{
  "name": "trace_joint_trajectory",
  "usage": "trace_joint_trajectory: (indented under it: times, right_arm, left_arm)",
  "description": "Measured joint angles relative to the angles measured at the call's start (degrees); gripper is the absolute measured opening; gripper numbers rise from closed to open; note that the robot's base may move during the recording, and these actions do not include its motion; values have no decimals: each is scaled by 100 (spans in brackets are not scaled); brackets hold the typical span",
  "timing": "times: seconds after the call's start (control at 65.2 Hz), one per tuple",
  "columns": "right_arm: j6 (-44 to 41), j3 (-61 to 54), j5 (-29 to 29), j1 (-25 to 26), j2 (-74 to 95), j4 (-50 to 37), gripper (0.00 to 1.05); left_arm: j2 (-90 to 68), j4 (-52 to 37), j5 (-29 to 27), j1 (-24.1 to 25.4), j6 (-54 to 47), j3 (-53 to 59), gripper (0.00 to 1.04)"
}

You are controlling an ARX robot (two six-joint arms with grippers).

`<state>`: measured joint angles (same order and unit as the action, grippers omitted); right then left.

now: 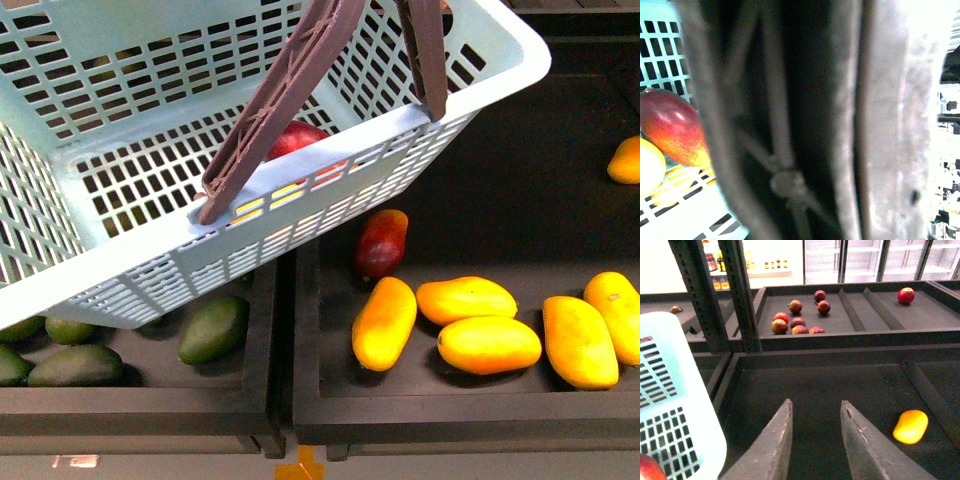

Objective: Pick lemon and mango into basket

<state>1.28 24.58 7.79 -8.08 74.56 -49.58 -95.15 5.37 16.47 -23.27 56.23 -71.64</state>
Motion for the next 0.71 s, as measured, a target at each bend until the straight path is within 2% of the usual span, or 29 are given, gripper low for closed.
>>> trace_joint_trajectory:
  times: [0.138,0.368,0.46,0.705]
  right_arm:
    - [-63,-562,-140,155,-468,-66,2]
    - [-96,-1388,-356,385,-1432,63,2]
    - [-98,-1589,-743,669,-1768,199,2]
    - [-98,-1980,-767,787,-2647,704,2]
  left_arm:
    - [0,0,17,2,-4,0,14]
    - [0,0,28,2,-4,0,14]
    - [0,0,50,2,2,0,14]
    - [0,0,13,2,-13,0,14]
